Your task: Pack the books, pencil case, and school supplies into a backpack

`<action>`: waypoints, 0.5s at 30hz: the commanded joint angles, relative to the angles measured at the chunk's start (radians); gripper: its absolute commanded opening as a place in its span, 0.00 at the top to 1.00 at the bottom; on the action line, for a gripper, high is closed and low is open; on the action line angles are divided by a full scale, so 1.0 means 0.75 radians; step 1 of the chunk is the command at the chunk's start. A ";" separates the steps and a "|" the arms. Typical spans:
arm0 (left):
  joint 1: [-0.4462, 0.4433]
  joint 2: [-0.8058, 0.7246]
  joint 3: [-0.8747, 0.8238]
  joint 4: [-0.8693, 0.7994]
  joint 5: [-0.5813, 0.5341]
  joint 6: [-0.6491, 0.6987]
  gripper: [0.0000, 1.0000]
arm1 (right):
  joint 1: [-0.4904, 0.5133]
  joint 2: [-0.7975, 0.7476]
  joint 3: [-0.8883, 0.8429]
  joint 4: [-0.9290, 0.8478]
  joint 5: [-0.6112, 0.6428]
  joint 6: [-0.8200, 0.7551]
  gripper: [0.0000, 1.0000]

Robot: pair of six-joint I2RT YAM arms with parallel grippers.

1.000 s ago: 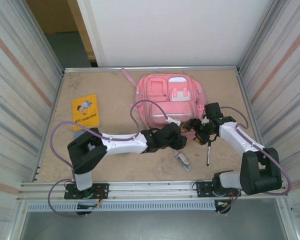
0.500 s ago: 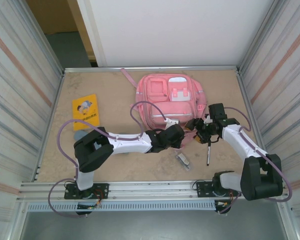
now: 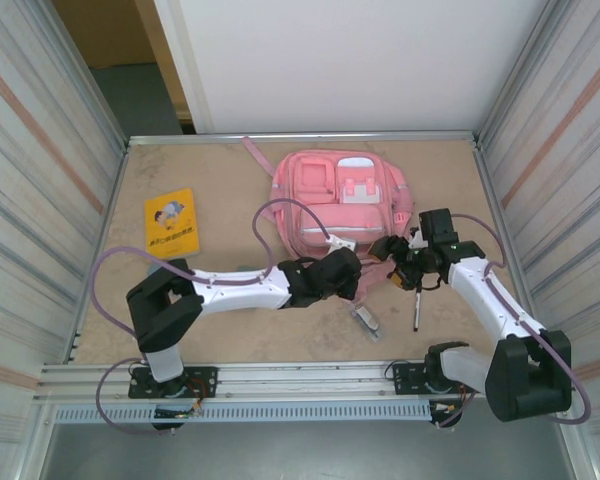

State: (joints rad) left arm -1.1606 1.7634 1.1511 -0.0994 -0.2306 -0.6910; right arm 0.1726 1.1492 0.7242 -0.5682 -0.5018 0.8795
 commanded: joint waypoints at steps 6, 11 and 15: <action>-0.026 -0.062 -0.004 0.150 0.163 0.169 1.00 | 0.130 0.170 -0.043 0.152 -0.040 0.265 0.20; -0.031 -0.053 0.001 0.154 0.153 0.172 1.00 | 0.145 0.245 -0.052 0.210 -0.030 0.286 0.55; -0.029 -0.121 -0.037 0.094 0.061 0.156 1.00 | 0.086 0.188 -0.029 0.134 0.056 0.215 0.87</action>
State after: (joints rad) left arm -1.1652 1.7512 1.1240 -0.0853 -0.1532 -0.5976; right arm 0.2596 1.3231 0.6926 -0.4679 -0.4908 1.0611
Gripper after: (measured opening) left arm 0.068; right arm 0.163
